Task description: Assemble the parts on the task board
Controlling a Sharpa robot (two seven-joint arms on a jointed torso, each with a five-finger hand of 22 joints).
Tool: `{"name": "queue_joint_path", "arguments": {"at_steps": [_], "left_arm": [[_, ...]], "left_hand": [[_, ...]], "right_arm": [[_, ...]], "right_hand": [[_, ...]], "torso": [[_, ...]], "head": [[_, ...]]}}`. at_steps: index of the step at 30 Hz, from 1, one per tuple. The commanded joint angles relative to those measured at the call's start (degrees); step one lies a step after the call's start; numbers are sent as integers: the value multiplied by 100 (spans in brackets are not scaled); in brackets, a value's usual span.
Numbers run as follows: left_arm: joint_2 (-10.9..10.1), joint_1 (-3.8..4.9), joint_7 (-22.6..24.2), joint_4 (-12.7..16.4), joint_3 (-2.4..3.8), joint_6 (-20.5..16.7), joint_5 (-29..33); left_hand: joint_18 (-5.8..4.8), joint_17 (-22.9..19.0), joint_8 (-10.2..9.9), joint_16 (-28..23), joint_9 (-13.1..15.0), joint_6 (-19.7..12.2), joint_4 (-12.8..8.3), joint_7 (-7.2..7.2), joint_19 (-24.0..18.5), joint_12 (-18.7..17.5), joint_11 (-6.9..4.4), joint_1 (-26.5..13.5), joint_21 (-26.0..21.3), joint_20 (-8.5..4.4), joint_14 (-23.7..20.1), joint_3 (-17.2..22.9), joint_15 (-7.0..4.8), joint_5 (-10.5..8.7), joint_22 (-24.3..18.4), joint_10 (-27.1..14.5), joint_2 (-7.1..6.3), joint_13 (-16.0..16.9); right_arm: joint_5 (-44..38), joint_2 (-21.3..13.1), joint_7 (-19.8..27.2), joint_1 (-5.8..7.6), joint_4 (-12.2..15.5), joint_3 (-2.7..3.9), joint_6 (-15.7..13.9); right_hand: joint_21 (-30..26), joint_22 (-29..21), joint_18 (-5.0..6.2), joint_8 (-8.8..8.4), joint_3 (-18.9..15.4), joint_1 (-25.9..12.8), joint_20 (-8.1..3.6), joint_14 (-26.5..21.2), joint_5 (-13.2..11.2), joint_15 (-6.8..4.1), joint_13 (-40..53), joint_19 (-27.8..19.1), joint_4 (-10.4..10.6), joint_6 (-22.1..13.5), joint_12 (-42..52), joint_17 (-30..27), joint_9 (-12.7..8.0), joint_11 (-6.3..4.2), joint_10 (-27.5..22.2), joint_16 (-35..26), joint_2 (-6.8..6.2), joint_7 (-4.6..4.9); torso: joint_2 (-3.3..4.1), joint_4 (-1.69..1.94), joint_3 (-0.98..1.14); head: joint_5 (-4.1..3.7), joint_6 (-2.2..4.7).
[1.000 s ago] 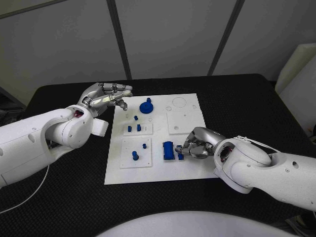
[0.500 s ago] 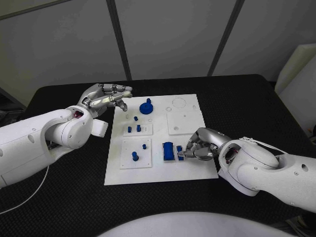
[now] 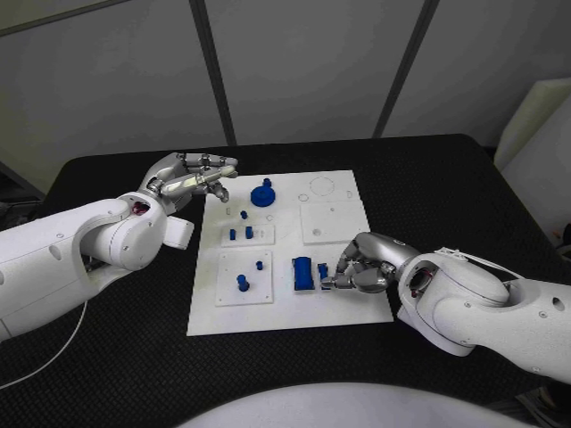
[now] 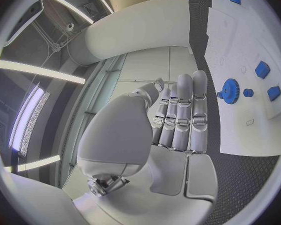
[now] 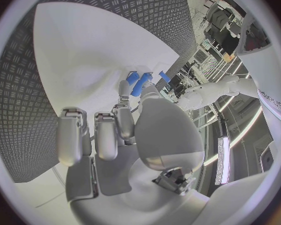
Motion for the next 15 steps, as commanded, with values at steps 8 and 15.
{"name": "queue_joint_path", "arguments": {"at_steps": [8,15], "left_arm": [[7,-2,14,10,-2,71,9],[7,-4,13,13,-2,69,9]], "left_hand": [[-107,-7,27,7,0,-51,-4,2,-13,19,-12,-5,-27,10,-43,-22,-2,-10,-5,-47,28,10],[-107,-7,27,7,0,-51,-4,2,-13,19,-12,-5,-27,10,-43,-22,-2,-10,-5,-47,28,10]], "right_arm": [[-25,66,91,2,-121,-1,261],[-129,168,15,3,-331,-1,235]], "right_hand": [[-12,799,-38,52,-36,287,-15,491,-44,-24,208,229,-79,-57,-24,954,28,4,11,15,100,-20],[-2,813,-41,66,-27,421,-19,493,-21,-30,225,237,-116,-61,-11,963,39,-4,20,20,182,-29]], "torso": [[10,13,-2],[11,18,-2]], "head": [[9,-15],[28,-34]]}}
